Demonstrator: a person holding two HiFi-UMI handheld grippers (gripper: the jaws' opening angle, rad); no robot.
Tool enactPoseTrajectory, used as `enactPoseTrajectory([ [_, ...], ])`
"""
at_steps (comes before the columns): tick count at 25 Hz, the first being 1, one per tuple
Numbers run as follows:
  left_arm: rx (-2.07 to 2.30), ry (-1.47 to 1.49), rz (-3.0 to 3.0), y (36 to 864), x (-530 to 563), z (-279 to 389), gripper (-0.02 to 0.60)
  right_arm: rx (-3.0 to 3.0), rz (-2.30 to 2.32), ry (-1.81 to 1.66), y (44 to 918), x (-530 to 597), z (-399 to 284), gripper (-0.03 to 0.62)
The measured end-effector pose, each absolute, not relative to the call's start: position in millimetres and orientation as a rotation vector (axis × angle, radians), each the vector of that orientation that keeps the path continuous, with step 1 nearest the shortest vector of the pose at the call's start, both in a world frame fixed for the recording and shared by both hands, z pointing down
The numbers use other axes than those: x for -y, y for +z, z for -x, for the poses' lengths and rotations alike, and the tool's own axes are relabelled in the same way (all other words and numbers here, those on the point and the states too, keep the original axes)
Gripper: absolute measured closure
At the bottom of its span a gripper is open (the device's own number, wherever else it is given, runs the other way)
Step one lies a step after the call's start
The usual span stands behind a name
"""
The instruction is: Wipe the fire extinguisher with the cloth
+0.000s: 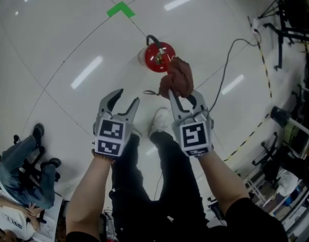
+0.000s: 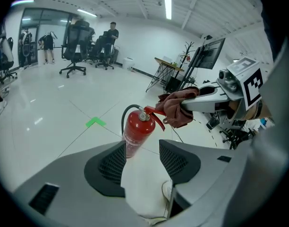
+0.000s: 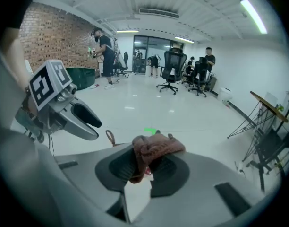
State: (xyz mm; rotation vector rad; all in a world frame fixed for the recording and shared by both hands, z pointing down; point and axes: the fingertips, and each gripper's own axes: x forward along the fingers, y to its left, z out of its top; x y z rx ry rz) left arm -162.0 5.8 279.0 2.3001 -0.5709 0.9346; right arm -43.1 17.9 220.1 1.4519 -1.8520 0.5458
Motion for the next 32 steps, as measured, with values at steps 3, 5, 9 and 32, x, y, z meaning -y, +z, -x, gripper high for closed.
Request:
enactPoseTrajectory([
  [3, 0.58, 0.952, -2.301, 284.1, -13.4, 148.7, 0.365, 1.854, -1.514, 0.552, 211.2, -35.0, 15.9, 0.516],
  [5, 0.584, 0.964, -2.303, 284.8, -18.4, 141.4, 0.364, 1.841, -1.534, 0.573, 212.6, -48.3, -1.1, 0.516],
  [9, 0.59, 0.987, -2.338, 289.1, -19.2, 128.1, 0.364, 1.845, -1.515, 0.585, 239.0, -64.8, -18.8, 0.516],
  [32, 0.454, 0.901, -2.724, 459.8, 15.8, 120.8, 0.364, 2.054, -1.612, 0.206, 419.4, -27.5, -30.1, 0.516],
])
